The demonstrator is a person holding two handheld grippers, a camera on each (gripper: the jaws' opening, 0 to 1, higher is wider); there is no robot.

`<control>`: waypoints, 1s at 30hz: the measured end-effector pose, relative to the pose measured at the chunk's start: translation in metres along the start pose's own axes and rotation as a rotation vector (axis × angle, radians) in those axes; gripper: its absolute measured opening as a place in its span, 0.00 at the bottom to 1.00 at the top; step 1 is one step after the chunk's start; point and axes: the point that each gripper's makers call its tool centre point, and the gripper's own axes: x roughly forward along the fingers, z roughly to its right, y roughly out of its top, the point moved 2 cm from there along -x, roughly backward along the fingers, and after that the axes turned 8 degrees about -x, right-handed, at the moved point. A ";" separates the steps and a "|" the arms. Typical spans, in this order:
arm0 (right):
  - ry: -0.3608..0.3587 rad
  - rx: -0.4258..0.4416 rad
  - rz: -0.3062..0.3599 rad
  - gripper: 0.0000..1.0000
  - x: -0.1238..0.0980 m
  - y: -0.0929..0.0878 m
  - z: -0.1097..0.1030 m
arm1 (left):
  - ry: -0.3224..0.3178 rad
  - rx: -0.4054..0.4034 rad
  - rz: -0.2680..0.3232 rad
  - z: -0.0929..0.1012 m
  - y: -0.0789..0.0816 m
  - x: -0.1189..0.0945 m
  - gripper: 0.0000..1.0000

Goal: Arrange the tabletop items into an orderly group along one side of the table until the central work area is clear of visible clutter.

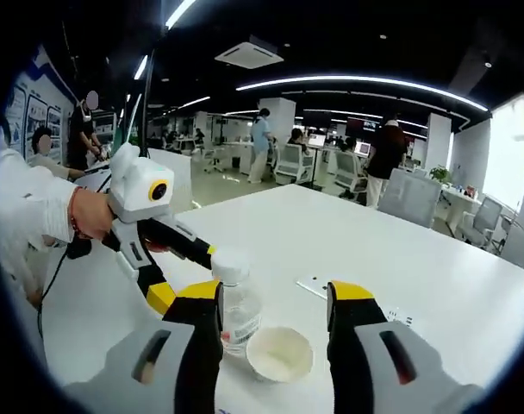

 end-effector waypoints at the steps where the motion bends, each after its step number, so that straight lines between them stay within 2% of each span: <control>1: -0.003 0.004 -0.001 0.48 -0.001 -0.001 0.001 | 0.012 -0.016 0.008 -0.001 0.000 -0.003 0.71; 11: -0.053 0.068 -0.021 0.50 -0.033 -0.019 0.022 | 0.058 -0.083 0.047 0.009 0.000 -0.021 0.76; 18: -0.090 0.106 -0.035 0.49 -0.062 -0.034 0.036 | 0.114 -0.135 0.100 0.019 0.001 -0.042 0.77; 24: -0.110 0.115 -0.058 0.49 -0.084 -0.050 0.040 | 0.169 -0.196 0.155 0.025 -0.002 -0.060 0.77; 30: -0.120 0.133 -0.088 0.48 -0.105 -0.067 0.039 | 0.211 -0.232 0.174 0.041 -0.013 -0.071 0.76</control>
